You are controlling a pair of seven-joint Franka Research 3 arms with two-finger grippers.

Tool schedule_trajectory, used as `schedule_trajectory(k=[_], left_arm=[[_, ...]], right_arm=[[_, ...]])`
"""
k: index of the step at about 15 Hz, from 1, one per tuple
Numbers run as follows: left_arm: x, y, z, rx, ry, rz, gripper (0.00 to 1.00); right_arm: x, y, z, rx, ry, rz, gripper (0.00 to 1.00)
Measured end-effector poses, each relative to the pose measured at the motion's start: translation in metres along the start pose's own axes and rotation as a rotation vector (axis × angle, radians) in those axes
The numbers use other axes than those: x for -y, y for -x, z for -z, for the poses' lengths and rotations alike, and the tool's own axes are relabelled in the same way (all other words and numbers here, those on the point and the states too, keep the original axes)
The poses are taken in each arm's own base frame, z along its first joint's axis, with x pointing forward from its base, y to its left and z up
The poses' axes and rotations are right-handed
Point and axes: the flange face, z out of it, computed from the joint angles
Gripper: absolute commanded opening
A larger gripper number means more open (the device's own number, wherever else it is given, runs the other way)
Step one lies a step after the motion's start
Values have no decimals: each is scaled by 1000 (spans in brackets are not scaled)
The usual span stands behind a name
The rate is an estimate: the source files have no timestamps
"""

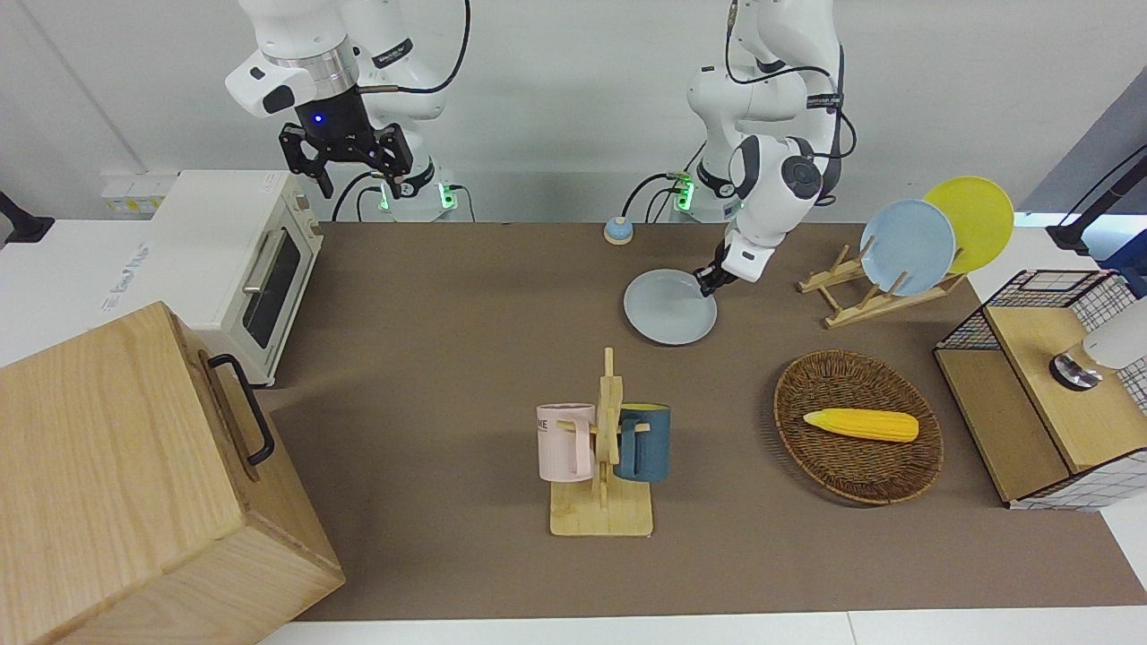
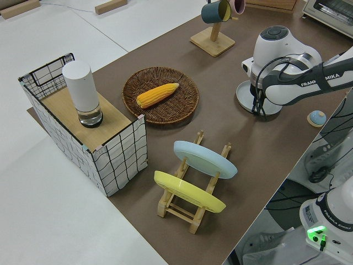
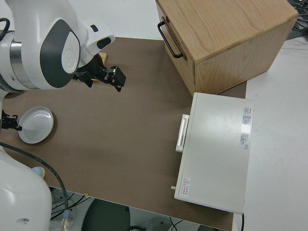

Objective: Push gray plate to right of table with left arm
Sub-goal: 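Push the gray plate with the left gripper across the table toward the toaster oven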

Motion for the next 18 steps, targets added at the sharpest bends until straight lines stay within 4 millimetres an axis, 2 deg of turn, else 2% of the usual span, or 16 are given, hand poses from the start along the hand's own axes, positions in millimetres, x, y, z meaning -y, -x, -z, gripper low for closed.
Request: schedule_trajectory(k=[4,10,16,18], left_arm=[[-16,6,-6,-8,29,3,0],[-70,37,-19,-63,57,39,0],[-98,54,-27,-95,84,62,0],[-116,65,-32,-109,98,87,0]], right_arm=[[0,0,0,0,0,0,996],[0,0,0,0,0,0,996],[0,0,0,0,0,0,996],[0,0,0,0,0,0,996]])
